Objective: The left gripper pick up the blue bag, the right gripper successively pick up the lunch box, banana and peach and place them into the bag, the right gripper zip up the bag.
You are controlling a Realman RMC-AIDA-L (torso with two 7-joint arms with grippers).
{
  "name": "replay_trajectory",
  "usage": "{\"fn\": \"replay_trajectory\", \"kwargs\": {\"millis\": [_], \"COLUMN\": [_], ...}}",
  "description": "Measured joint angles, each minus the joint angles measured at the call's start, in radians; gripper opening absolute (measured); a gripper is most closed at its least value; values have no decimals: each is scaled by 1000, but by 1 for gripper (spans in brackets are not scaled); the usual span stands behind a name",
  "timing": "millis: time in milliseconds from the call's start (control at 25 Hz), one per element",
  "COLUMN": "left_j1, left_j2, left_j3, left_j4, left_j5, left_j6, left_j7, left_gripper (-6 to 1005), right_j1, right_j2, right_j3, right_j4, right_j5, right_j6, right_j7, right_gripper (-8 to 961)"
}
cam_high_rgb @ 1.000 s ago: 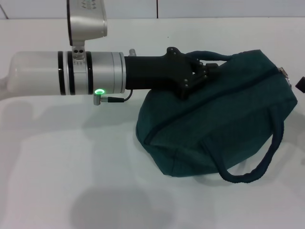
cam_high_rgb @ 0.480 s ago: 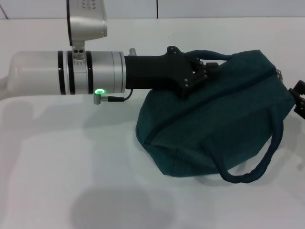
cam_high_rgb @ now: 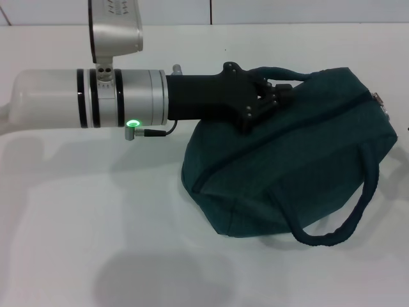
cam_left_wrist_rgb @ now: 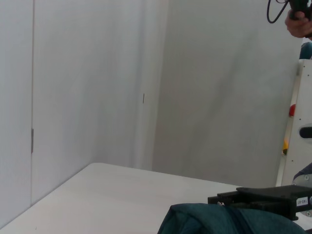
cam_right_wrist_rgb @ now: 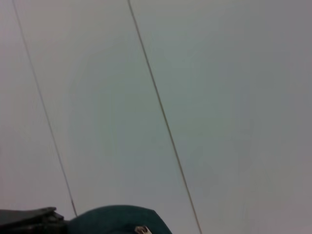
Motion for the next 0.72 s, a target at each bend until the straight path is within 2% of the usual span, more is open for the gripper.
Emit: {"fn": "replay_trajectory", "kwargs": {"millis": [120,360,720], "left_j1": [-2,-8,-2], "left_j2": [0,1,0], "left_j3": [0,0,-12], "left_j4": [1,1,2], "left_j5": [0,0,-3], "left_j6": [0,0,0], "left_j7": [0,5,6], "left_gripper": [52,56,60], "right_j1": [11,55,52], "right_j2": [11,45,66], "right_j3": [-3,-10,-7], "right_j4": [0,-5,-91], "right_j5": [-5,-27,-85], "right_j6": [30,80,74], "right_j7": [-12,-64,-74], "right_gripper": [453,454,445]}}
